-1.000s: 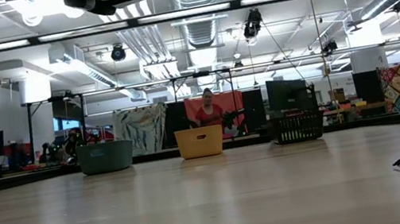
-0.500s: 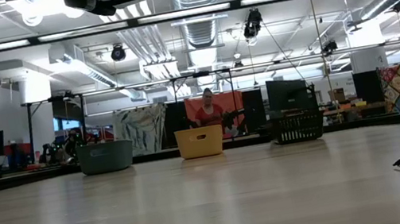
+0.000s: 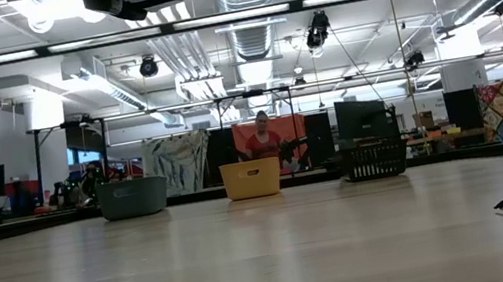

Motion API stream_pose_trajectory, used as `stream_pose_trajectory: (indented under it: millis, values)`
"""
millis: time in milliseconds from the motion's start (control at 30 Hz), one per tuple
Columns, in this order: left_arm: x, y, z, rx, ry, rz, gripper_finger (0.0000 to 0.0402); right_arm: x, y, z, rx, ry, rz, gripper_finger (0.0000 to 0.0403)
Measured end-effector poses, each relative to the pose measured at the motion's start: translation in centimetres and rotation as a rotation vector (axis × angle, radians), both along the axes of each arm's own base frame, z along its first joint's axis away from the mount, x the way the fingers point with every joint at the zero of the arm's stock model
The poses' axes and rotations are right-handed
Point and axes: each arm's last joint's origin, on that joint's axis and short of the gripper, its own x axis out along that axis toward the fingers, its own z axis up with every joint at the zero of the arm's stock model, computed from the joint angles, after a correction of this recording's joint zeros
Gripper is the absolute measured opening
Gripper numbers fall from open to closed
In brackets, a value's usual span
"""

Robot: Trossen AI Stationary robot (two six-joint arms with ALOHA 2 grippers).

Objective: Sort Halloween decoration
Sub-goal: Put the white skull toy into the blue bin

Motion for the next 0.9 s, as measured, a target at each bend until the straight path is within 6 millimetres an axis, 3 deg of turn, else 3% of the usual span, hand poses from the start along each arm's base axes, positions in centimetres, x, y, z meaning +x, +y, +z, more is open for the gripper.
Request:
stream_pose_trajectory:
  millis: [633, 900]
  values:
    - [0.0, 0.0, 0.0, 0.000, 0.000, 0.001, 0.0039, 0.0, -0.1, -2.0, 0.002, 0.009, -0.044, 0.0107]
    - [0.0, 0.0, 0.0, 0.000, 0.000, 0.001, 0.0039, 0.0, -0.1, -2.1, -0.004, 0.023, -0.027, 0.0053]
